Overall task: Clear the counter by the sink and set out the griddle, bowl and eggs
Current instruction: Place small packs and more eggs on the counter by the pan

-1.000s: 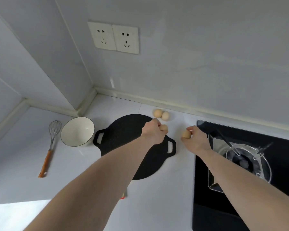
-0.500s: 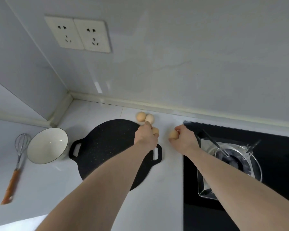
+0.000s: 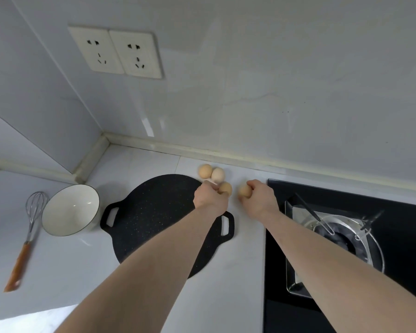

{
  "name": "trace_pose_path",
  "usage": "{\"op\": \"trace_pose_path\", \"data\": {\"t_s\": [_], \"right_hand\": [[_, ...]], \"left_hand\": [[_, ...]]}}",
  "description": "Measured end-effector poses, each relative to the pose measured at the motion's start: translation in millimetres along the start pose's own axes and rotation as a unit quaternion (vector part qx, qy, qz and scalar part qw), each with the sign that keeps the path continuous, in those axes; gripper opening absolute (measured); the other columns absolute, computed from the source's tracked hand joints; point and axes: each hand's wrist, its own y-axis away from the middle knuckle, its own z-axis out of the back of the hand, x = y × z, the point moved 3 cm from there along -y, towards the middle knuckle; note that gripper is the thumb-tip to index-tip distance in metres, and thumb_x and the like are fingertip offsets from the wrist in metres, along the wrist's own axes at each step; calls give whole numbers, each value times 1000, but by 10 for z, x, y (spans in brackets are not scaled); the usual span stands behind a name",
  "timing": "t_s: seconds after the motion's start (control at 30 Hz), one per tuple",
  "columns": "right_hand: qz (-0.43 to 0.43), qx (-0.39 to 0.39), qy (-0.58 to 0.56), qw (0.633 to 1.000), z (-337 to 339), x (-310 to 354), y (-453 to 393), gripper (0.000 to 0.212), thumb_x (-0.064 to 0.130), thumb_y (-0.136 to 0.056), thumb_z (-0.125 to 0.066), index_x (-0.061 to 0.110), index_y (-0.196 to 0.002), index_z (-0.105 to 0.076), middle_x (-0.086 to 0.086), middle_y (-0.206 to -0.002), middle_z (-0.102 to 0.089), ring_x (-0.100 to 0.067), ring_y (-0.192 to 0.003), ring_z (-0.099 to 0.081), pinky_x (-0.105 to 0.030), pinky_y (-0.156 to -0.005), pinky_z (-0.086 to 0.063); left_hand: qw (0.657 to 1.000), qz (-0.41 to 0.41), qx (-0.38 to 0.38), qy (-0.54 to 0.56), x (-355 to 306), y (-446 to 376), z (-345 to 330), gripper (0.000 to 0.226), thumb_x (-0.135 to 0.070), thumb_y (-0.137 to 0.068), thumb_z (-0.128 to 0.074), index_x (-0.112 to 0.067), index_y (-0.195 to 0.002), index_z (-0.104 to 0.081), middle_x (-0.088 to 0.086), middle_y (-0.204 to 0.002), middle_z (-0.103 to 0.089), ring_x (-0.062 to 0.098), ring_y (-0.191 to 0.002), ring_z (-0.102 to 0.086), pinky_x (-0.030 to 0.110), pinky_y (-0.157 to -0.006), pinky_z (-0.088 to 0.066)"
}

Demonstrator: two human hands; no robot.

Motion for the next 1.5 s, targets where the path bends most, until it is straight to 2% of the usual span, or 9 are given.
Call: {"op": "trace_pose_path", "data": {"t_s": [0.13,0.23,0.4,0.6,0.87,1.13,1.3,1.4,1.5], "right_hand": [[8,1,-1,1000,6,54,-64,55,21,-94,-63,17,-147,-50,-8,-142,-55,-26,-131,-52,-30,-103,-41],[18,-1,1,1000,4,64,-110,55,19,-94,-64,16,-147,-51,-8,-144,-55,-26,-133,-51,-31,-107,-40],[24,-7,-6,1000,17,101,-142,53,14,-95,-62,17,-147,-51,-6,-145,-55,-26,-134,-51,-31,-106,-41],[29,-7,-5,1000,9,112,-111,53,13,-96,-61,16,-148,-50,-6,-146,-54,-25,-135,-50,-30,-107,-39],[35,-16,1,999,18,166,-32,52,9,-96,-60,13,-147,-51,-8,-145,-55,-26,-134,-51,-30,-108,-40],[35,-19,14,999,37,190,167,53,4,-93,-60,15,-144,-52,-6,-147,-49,-27,-129,-54,-32,-105,-43],[75,-17,-2,997,37,255,577,55,7,-93,-61,25,-143,-50,3,-147,-39,-21,-103,-67,-32,-94,-51],[99,-1,-33,995,-73,359,944,48,12,-96,-63,31,-139,-53,9,-141,-41,-10,-88,-67,-36,-90,-57],[118,24,-63,991,-276,469,1312,44,11,-94,-66,29,-133,-57,10,-133,-45,-5,-88,-65,-26,-86,-56]], "left_hand": [[1000,8,-8,-13,-47,-56,20,20,-30,-94,-69,-16,-107,-64,-1,-104,-66,18,-88,-60,28,-76,-47],[1000,7,-18,-17,-109,-86,29,25,-29,-94,-70,-16,-116,-68,3,-113,-70,22,-99,-66,28,-80,-50],[1000,2,-28,-8,-152,-108,48,25,-27,-96,-70,-16,-117,-66,6,-118,-68,25,-110,-66,29,-87,-51],[1000,1,-14,-12,-136,-119,52,27,-25,-96,-70,-15,-121,-68,8,-120,-68,26,-111,-67,33,-95,-55],[1000,-9,25,-12,-77,-107,75,31,-24,-94,-69,-20,-125,-65,7,-115,-72,22,-105,-71,31,-88,-57],[998,-23,51,0,41,-26,283,33,-10,-90,-68,-22,-120,-63,-1,-120,-68,19,-110,-67,36,-99,-55],[994,-101,48,11,264,333,776,29,-11,-90,-68,-23,-117,-67,-9,-111,-71,12,-106,-66,36,-98,-56],[988,-151,29,-7,614,668,1224,29,-9,-93,-66,-25,-117,-68,-13,-111,-70,4,-102,-66,22,-92,-54],[989,-146,-14,-28,1132,969,1678,24,-12,-95,-67,-29,-112,-68,-16,-107,-69,4,-96,-67,16,-86,-54]]}}
